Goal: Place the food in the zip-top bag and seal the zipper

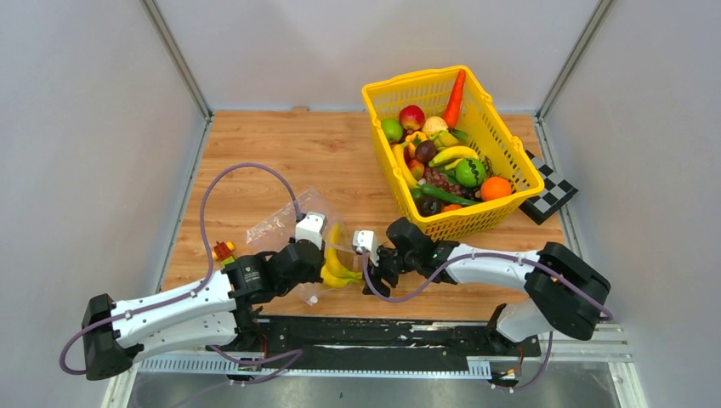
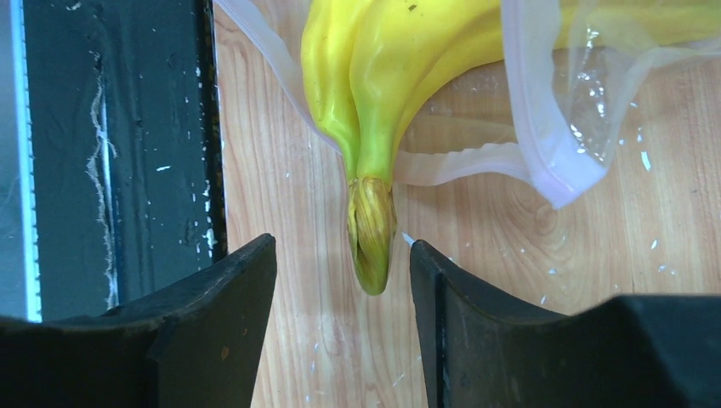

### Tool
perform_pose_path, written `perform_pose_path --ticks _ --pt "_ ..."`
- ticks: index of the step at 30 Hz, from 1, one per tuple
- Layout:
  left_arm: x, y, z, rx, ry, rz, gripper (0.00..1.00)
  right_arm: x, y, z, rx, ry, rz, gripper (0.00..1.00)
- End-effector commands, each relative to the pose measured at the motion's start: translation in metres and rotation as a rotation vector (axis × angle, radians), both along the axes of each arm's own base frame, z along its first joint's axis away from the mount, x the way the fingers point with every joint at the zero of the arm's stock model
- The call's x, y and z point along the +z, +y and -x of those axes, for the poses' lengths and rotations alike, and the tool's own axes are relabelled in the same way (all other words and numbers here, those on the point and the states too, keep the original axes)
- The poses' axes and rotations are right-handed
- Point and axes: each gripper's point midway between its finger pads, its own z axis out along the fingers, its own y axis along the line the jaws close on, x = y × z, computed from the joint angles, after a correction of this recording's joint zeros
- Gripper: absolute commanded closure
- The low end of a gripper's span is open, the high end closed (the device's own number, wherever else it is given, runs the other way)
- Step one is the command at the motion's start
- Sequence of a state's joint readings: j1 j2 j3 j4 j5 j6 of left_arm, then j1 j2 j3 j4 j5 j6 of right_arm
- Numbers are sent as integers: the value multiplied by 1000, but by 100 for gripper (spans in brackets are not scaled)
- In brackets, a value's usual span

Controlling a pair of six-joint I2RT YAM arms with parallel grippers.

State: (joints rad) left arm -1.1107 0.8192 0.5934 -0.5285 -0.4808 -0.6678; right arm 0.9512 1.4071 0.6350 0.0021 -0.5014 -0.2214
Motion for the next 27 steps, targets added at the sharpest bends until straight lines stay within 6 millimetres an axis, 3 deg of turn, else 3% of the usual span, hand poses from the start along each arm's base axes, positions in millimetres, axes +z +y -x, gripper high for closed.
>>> perform_pose_path --ticks 1,3,7,8,15,20,27 --pt "1 1 -3 26 -13 12 100 10 22 -12 29 -92 -100 46" --pt "1 0 -3 24 -12 15 100 9 25 -12 22 -72 -106 58" --pt "0 0 -3 20 -10 10 100 14 30 -9 23 -41 -118 92" --pt "0 0 -3 20 -10 9 100 16 31 -8 20 -21 -116 95" --pt "10 -16 -3 -19 -11 60 100 65 42 3 1 117 -157 97" --pt "31 -42 -4 -66 -20 179 100 93 44 -31 -252 154 -79 97" --pt "90 -67 -3 -124 -67 355 100 120 34 -61 -412 55 -61 91"
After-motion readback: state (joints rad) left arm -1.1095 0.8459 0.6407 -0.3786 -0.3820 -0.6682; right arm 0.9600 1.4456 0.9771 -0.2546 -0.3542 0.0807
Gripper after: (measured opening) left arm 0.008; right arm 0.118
